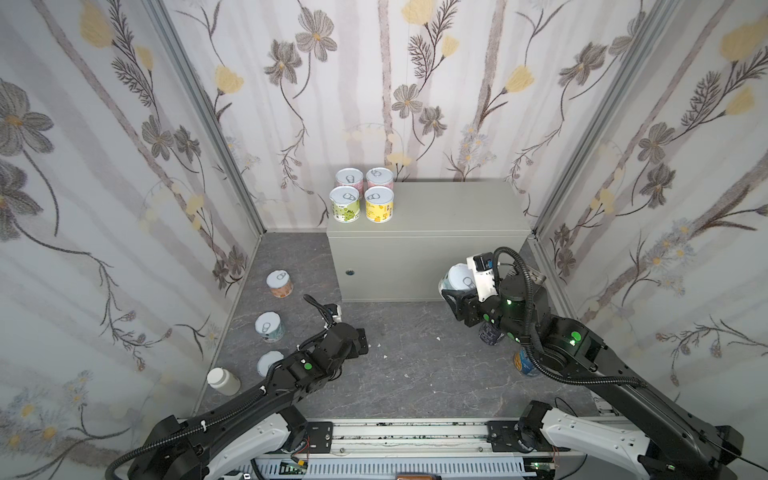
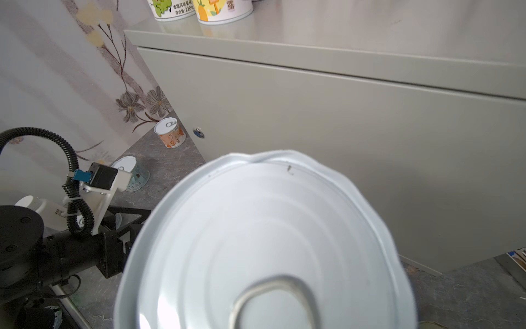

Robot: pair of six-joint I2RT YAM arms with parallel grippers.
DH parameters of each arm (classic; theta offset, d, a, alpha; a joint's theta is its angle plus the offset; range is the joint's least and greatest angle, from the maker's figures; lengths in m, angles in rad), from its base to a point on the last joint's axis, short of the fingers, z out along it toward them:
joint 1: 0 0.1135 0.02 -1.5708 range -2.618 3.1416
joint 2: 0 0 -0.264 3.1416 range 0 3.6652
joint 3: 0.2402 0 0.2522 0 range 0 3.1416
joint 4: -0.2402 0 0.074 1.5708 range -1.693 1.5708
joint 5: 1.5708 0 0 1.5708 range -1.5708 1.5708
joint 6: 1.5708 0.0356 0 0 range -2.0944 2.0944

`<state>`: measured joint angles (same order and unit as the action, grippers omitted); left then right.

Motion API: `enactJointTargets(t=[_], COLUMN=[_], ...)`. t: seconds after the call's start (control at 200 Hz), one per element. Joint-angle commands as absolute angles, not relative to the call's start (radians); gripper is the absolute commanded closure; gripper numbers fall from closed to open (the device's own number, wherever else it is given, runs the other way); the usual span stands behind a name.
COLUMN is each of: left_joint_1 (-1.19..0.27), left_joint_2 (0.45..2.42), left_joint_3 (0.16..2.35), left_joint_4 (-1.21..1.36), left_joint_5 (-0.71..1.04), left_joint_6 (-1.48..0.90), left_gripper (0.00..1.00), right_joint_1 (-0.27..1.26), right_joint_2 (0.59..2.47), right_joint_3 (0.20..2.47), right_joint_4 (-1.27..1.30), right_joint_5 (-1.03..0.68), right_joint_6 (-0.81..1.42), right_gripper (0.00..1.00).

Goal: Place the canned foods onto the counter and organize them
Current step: 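Carry the teal can up onto the cabinet top beside the pink cans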

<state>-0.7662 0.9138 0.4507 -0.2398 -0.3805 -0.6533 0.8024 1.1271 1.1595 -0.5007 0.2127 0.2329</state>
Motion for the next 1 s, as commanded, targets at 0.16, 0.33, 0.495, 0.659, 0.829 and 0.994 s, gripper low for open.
enactJointTargets(t=[0.16,0.33,0.495,0.659,0.829,0.994], left_joint_1=[-0.763,-0.764,-0.764,-0.764,-0.764,-0.764], left_joint_2=[0.919,0.916,0.915,0.904,0.917,0.924], left_joint_3=[0.465,0.466,0.462,0.459,0.463,0.463], left_joint_4=[-0.225,-0.224,-0.225,-0.225,-0.225,-0.225], left_joint_5=[-0.368,-0.361,-0.352,-0.345,-0.345,-0.346], left_joint_6=[-0.639,-0.635,-0.630,-0.626,-0.621,-0.618], left_gripper=[0.00,0.00,0.00,0.00,0.00,0.00], right_joint_1=[0.727,0.657,0.608,0.589,0.586,0.577], right_joint_2=[1.289,1.395,1.525,1.669,1.822,1.934], right_joint_3=[1.436,1.576,1.711,1.843,2.013,2.128], right_joint_4=[-0.552,-0.540,-0.541,-0.545,-0.591,-0.620], right_joint_5=[0.153,0.082,0.021,-0.011,-0.022,-0.034], right_joint_6=[0.135,0.109,0.093,0.081,0.072,0.072], right_gripper=[0.43,0.43,0.44,0.45,0.45,0.46])
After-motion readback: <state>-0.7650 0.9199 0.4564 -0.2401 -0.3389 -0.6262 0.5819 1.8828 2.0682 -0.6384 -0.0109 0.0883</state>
